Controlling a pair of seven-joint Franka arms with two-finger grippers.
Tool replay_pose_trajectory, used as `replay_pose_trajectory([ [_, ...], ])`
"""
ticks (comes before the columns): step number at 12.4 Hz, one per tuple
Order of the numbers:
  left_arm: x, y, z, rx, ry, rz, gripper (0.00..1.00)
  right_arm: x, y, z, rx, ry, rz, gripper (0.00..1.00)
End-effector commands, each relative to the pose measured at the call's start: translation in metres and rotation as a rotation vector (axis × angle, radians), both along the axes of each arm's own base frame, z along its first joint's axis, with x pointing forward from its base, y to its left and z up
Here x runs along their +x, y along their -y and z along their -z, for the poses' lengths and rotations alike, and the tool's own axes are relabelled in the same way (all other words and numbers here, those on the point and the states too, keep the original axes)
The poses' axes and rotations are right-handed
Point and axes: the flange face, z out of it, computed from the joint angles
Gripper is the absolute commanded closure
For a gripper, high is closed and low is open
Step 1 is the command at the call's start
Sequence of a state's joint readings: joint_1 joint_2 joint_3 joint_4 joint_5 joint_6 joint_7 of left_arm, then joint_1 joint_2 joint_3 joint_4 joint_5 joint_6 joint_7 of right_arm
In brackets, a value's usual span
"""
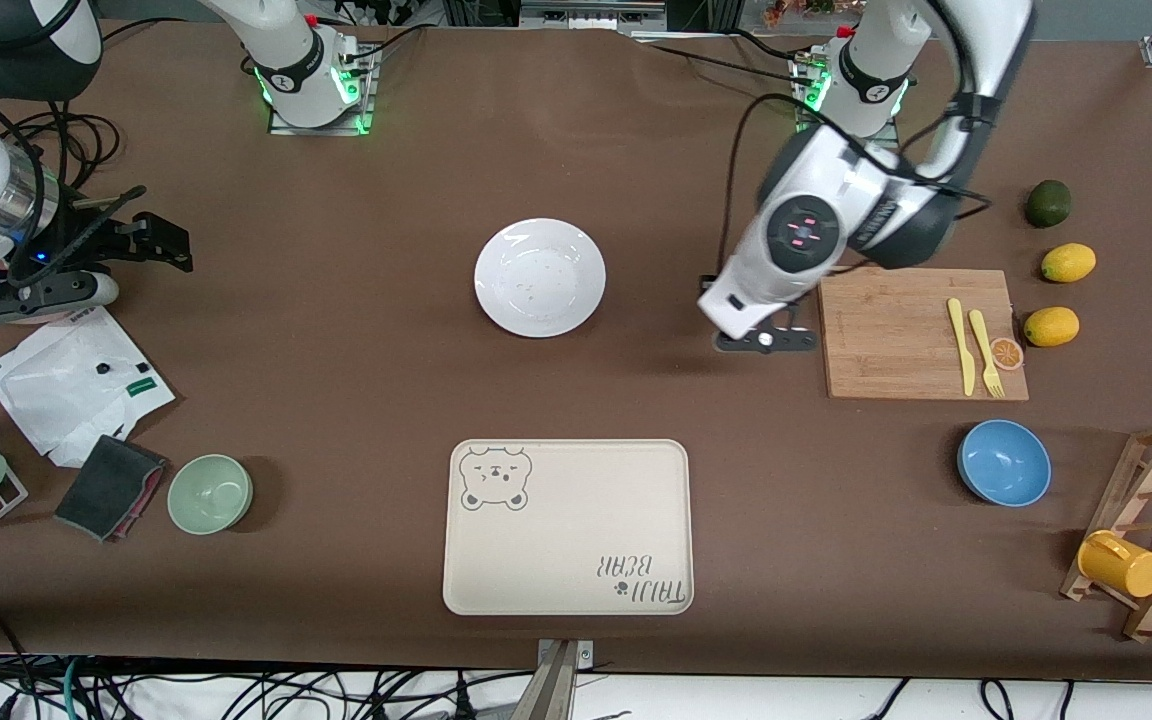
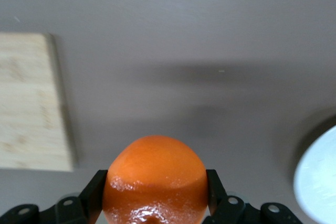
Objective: Place orange and plate with both arms
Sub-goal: 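Lift the orange and carry it with the left gripper to the plate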
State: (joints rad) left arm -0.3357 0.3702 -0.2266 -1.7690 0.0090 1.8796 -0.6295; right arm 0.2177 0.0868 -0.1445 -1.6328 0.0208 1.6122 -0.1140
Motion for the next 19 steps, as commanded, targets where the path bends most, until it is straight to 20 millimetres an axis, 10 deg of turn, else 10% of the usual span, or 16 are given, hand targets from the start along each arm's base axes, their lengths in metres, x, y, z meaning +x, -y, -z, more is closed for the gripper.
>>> replay_pose_trajectory([
  [1, 0.020, 0.059, 0.009, -0.015, 0.001, -0.142, 0.82, 0.001, 0.002, -0.002, 0.006, -0.002, 0.012, 0.00],
  [4, 0.055, 0.083, 0.015, -0.097, 0.002, -0.241, 0.79, 0.002, -0.010, 0.004, 0.097, -0.024, 0.024, 0.00],
  [12, -0.072, 0.239, 0.082, -0.151, -0.058, -0.095, 0.80, 0.007, -0.029, 0.019, 0.157, -0.053, 0.021, 0.00],
  [17, -0.080, 0.252, 0.115, -0.172, -0.020, -0.119, 0.78, 0.009, -0.031, 0.027, 0.157, -0.068, 0.013, 0.00],
  [18, -0.080, 0.252, 0.120, -0.174, -0.019, -0.125, 0.72, 0.009, -0.031, 0.027, 0.157, -0.068, 0.013, 0.00],
  [19, -0.081, 0.252, 0.128, -0.170, -0.029, -0.131, 0.24, 0.009, -0.031, 0.028, 0.158, -0.071, 0.012, 0.00],
])
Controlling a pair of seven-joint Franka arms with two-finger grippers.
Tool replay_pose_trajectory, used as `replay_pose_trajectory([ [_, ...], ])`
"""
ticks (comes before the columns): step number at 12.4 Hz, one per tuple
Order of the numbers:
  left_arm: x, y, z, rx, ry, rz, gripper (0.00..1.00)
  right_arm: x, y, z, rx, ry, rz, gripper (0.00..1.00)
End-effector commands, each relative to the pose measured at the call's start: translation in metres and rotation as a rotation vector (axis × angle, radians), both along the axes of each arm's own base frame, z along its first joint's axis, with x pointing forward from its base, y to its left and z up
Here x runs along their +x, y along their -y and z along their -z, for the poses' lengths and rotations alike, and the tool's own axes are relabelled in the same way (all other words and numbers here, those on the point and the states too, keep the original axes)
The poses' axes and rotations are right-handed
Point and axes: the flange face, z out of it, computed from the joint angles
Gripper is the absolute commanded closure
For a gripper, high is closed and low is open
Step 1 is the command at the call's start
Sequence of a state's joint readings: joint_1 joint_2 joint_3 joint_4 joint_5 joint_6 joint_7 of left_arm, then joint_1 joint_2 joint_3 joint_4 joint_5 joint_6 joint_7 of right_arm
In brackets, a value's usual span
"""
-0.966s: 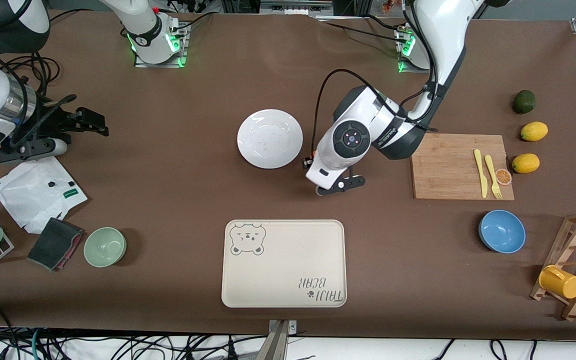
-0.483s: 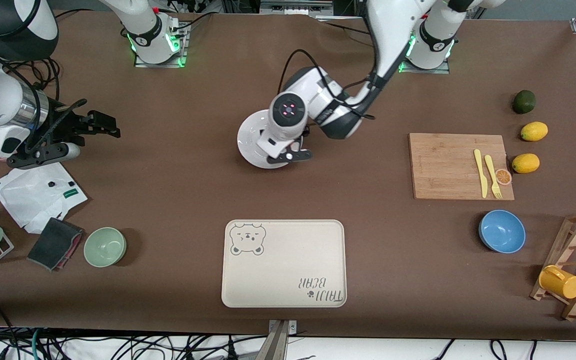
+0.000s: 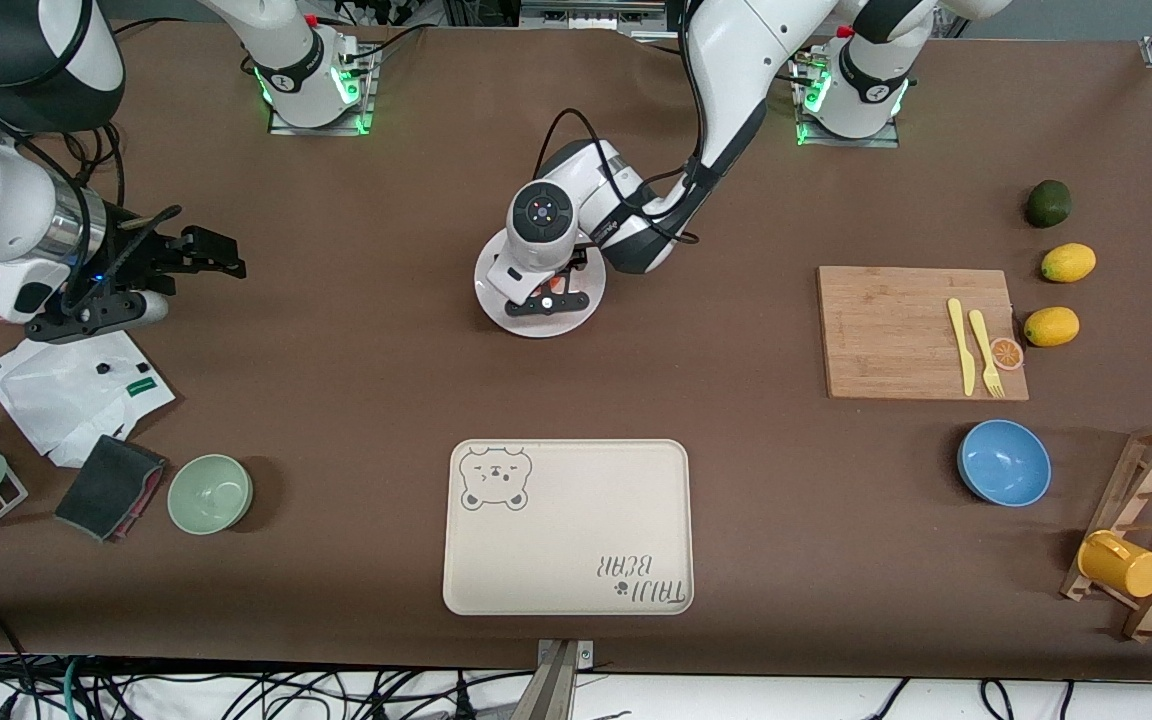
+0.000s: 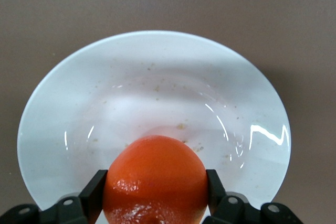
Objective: Place orange and plate with both arms
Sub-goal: 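Open the left gripper to release the orange onto the white plate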
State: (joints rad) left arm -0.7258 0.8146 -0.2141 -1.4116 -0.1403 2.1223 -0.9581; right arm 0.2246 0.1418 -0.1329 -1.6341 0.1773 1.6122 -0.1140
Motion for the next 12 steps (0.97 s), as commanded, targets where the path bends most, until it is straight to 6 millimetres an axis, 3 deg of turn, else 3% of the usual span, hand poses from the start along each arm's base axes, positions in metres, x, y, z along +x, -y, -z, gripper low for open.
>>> replay_pose_trajectory([
  [1, 0.002, 0.006, 0.006, -0.015, -0.010, -0.016, 0.00, 0.001, -0.003, -0.002, 0.015, -0.007, 0.002, 0.00],
  [3, 0.012, 0.000, -0.009, -0.024, 0.003, -0.025, 0.00, 0.004, -0.009, 0.007, 0.036, -0.020, 0.006, 0.00],
  [6, 0.047, -0.041, -0.054, 0.013, -0.025, -0.063, 0.00, 0.005, -0.018, 0.014, 0.069, -0.035, 0.003, 0.00],
  [8, 0.078, -0.084, -0.097, 0.032, -0.039, -0.104, 0.00, 0.007, -0.024, 0.019, 0.085, -0.031, 0.003, 0.00],
  [10, 0.096, -0.120, -0.112, 0.074, -0.081, -0.136, 0.00, 0.009, -0.043, 0.034, 0.147, -0.053, 0.002, 0.00],
  [12, 0.121, -0.165, -0.142, 0.080, -0.052, -0.084, 0.00, 0.005, -0.066, 0.056, 0.170, -0.056, -0.014, 0.00],
])
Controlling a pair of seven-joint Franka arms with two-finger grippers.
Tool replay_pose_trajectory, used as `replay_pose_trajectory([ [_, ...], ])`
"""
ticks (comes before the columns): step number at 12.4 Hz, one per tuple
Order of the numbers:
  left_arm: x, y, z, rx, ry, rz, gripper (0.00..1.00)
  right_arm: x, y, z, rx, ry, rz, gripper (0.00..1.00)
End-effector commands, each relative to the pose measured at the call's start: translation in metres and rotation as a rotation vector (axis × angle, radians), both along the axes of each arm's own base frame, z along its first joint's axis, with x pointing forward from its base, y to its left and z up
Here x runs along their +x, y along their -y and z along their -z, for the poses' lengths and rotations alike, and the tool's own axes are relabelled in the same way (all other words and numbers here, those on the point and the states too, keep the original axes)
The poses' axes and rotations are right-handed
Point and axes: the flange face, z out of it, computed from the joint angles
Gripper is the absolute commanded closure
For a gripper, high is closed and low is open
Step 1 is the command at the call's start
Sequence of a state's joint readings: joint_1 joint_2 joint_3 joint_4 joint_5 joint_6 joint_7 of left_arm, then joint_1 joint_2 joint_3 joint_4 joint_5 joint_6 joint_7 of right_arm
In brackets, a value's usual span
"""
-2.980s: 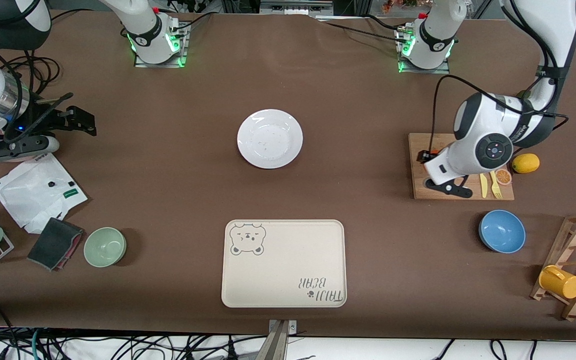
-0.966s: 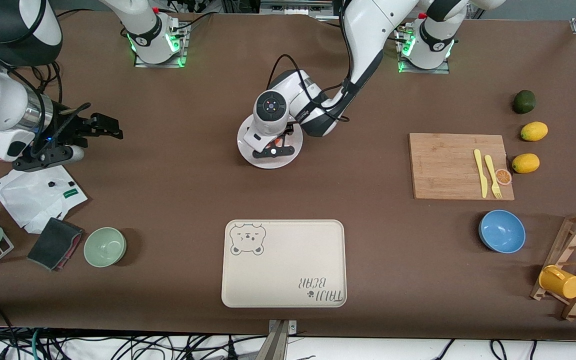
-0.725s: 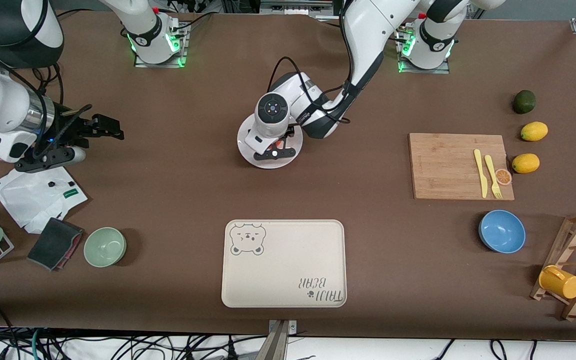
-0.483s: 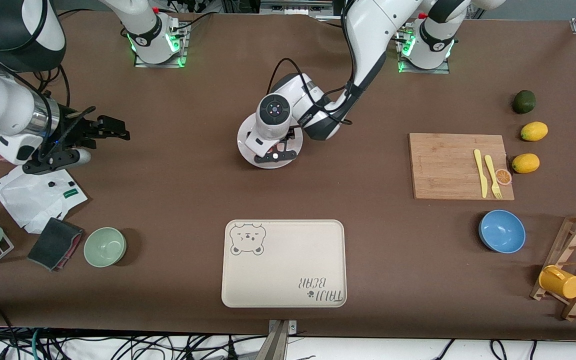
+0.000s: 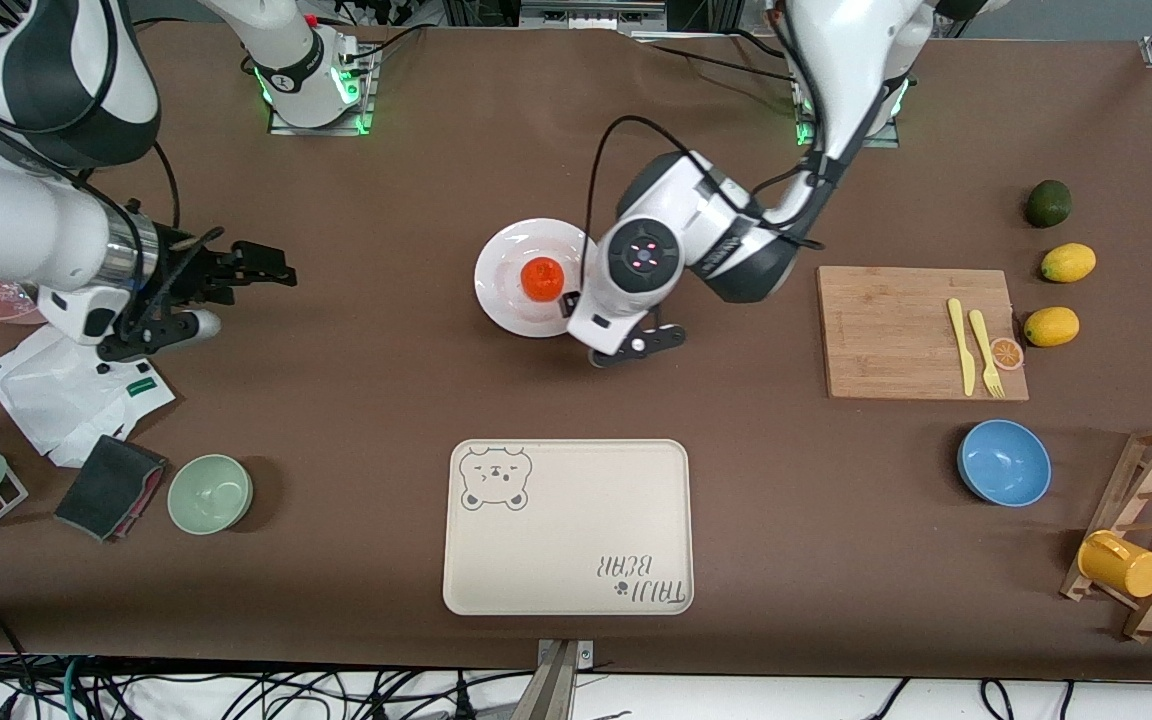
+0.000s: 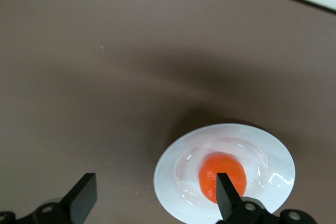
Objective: Place orange and plate with both arms
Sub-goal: 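Open the left gripper to release the orange onto the white plate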
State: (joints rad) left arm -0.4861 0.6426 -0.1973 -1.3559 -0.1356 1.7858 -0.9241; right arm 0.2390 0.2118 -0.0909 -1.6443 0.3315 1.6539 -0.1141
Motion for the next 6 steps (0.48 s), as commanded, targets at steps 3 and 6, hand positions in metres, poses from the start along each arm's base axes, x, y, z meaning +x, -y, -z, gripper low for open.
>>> replay_pose_trajectory([
  [3, 0.040, -0.112, -0.075, -0.044, 0.034, 0.165, 0.00, -0.015, -0.035, 0.047, 0.108, -0.034, 0.021, 0.00],
  [6, 0.057, -0.218, -0.147, -0.129, 0.146, 0.300, 0.00, -0.029, -0.042, 0.090, 0.224, -0.045, 0.008, 0.00],
])
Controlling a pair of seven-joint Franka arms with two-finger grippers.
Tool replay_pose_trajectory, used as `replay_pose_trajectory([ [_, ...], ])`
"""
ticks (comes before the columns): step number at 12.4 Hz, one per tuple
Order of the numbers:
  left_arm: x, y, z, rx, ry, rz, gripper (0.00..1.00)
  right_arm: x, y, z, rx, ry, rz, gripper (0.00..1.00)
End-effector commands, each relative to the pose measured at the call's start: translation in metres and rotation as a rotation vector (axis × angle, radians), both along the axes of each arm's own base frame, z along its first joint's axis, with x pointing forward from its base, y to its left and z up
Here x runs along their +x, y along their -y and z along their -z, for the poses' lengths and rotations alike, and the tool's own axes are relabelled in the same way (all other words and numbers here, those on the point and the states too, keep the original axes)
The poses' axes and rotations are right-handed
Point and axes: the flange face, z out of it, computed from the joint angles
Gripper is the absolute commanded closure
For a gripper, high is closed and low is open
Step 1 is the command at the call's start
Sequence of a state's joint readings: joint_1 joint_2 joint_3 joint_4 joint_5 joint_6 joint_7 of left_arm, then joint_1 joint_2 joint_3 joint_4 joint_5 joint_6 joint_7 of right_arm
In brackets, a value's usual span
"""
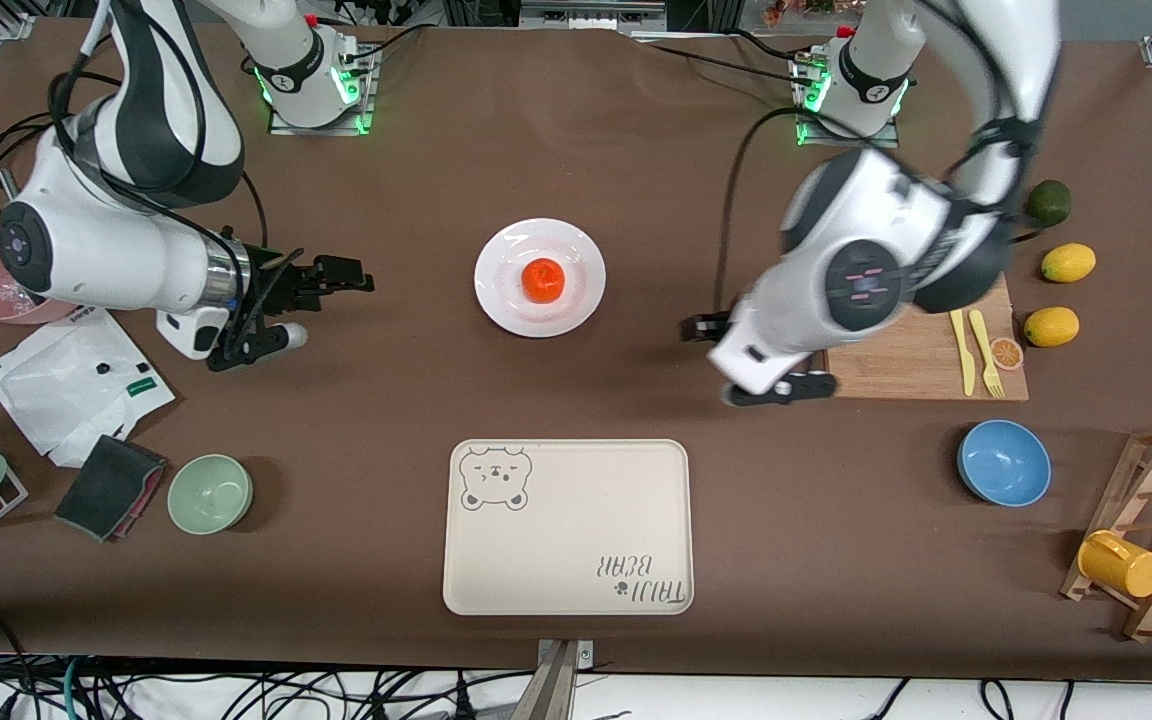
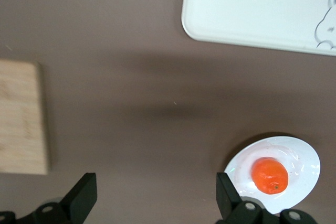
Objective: Place orange and plate with both arms
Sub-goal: 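Open the left gripper to release the orange onto the white plate, then raise the left gripper away while the right gripper reaches the plate rim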
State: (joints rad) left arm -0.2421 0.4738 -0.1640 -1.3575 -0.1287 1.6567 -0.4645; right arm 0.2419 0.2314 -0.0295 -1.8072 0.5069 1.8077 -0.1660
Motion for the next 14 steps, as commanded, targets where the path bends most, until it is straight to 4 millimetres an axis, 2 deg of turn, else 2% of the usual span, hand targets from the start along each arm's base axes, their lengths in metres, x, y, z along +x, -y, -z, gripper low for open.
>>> replay_pose_trajectory([
  [1, -0.026, -0.068, -0.066, -0.011, 0.062, 0.146, 0.00, -0.017, 0.000, 0.032, 0.113, 0.004, 0.008, 0.00],
  [3, -0.049, -0.114, -0.100, 0.047, 0.096, 0.107, 0.00, -0.028, 0.000, 0.061, 0.174, 0.005, -0.006, 0.00],
  [4, -0.051, -0.146, -0.110, 0.057, 0.102, 0.057, 0.00, -0.033, 0.000, 0.076, 0.208, 0.004, -0.008, 0.00],
  [5, -0.054, -0.178, -0.113, 0.061, 0.081, 0.027, 0.00, -0.040, 0.001, 0.092, 0.248, -0.004, -0.001, 0.00],
  [6, -0.060, -0.194, -0.126, 0.076, 0.104, 0.060, 0.00, -0.046, 0.001, 0.110, 0.285, -0.011, 0.013, 0.00],
  [7, -0.071, -0.201, -0.135, 0.139, 0.125, 0.099, 0.00, -0.051, 0.001, 0.124, 0.323, -0.016, 0.030, 0.00],
  [9, -0.096, -0.202, -0.148, 0.178, 0.149, 0.107, 0.00, -0.055, -0.001, 0.150, 0.373, -0.014, 0.029, 0.00],
  [10, -0.101, -0.207, -0.160, 0.178, 0.171, 0.098, 0.00, -0.057, -0.001, 0.160, 0.373, -0.019, 0.045, 0.00],
  [11, -0.102, -0.217, -0.164, 0.171, 0.177, 0.077, 0.00, -0.060, -0.013, 0.169, 0.376, -0.020, 0.051, 0.00],
  [14, -0.107, -0.214, -0.170, 0.161, 0.186, 0.075, 0.00, -0.067, -0.040, 0.195, 0.399, -0.015, 0.096, 0.00],
])
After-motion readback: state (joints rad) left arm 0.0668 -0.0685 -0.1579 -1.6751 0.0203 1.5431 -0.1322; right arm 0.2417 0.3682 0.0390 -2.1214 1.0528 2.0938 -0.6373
